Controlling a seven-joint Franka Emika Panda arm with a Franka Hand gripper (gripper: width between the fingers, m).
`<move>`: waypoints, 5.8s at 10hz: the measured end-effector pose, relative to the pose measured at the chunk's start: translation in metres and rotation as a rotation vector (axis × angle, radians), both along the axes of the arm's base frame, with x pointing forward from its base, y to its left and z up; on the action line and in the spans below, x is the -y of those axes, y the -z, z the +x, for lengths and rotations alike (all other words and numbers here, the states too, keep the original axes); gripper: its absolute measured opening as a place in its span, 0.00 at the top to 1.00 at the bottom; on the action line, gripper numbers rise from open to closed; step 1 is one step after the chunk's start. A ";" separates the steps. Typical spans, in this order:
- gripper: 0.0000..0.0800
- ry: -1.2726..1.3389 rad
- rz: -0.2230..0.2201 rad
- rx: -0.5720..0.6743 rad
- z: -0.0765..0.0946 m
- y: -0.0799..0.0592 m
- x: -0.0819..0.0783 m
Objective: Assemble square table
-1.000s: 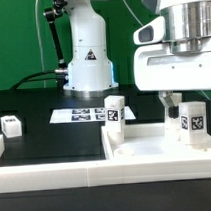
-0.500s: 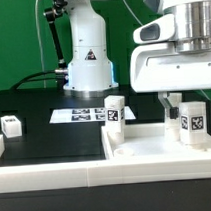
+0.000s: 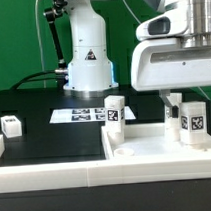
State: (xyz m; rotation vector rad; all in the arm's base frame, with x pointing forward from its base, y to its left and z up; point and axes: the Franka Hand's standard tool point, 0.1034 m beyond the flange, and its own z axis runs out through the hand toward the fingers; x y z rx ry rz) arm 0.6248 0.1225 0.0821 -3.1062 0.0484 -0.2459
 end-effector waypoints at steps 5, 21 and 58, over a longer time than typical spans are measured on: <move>0.57 0.010 -0.003 0.003 0.003 -0.001 0.004; 0.64 1.263 0.183 -0.086 0.001 0.003 0.022; 0.64 0.359 0.021 -0.031 0.003 0.001 0.003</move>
Offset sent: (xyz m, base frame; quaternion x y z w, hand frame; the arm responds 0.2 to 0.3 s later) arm 0.0000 0.0000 0.0000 0.0000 0.0000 0.0000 1.0000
